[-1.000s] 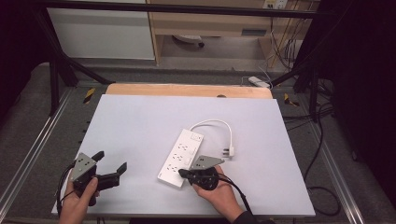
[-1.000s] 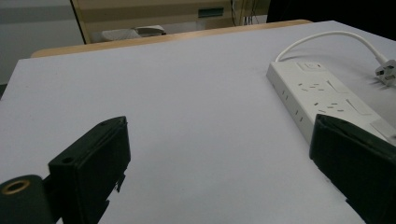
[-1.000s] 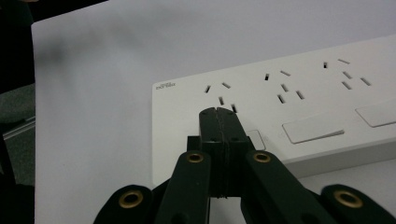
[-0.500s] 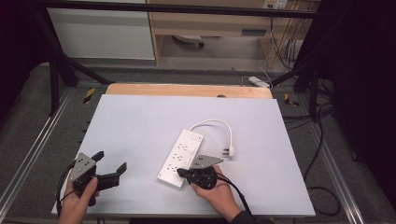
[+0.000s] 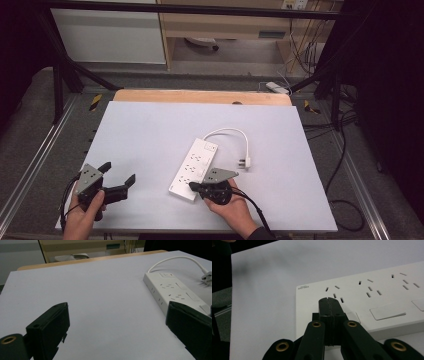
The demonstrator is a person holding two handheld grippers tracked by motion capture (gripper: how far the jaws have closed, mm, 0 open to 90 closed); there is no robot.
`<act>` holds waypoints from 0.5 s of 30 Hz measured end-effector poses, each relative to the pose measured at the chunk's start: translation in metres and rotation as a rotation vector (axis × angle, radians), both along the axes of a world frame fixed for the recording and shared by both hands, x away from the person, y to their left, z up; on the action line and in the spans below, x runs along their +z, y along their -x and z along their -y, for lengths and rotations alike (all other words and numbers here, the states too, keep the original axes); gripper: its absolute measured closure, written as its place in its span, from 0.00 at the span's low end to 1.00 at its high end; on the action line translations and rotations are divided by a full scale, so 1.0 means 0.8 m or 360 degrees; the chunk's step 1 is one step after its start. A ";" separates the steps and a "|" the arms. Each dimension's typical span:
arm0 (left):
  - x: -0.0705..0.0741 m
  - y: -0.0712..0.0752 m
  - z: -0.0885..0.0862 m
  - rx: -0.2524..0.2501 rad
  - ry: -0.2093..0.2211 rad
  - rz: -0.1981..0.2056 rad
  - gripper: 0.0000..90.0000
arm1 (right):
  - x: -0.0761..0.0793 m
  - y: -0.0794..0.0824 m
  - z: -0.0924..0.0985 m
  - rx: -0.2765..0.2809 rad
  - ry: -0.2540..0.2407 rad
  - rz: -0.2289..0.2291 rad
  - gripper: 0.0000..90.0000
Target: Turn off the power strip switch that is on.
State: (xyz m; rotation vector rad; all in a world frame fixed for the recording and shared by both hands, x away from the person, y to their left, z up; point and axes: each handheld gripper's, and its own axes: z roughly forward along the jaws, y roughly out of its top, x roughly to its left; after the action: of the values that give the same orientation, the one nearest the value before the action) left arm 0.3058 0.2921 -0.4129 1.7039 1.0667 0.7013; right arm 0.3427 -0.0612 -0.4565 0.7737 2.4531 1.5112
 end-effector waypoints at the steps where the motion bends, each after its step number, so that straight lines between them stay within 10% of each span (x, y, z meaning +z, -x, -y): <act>1: 0.000 0.000 0.000 0.0000 0.0001 0.0001 0.06 | 0.001 0.000 0.000 0.0002 0.0008 0.0001 1.00; 15: -0.001 0.000 -0.001 0.0005 -0.0005 -0.0008 0.06 | 0.003 -0.004 0.004 -0.0014 -0.0030 0.0004 1.00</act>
State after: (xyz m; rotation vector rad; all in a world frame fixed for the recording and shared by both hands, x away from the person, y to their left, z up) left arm 0.3062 0.2930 -0.4139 1.7080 1.0726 0.7013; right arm 0.3460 -0.0645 -0.4539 0.7846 2.4338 1.5331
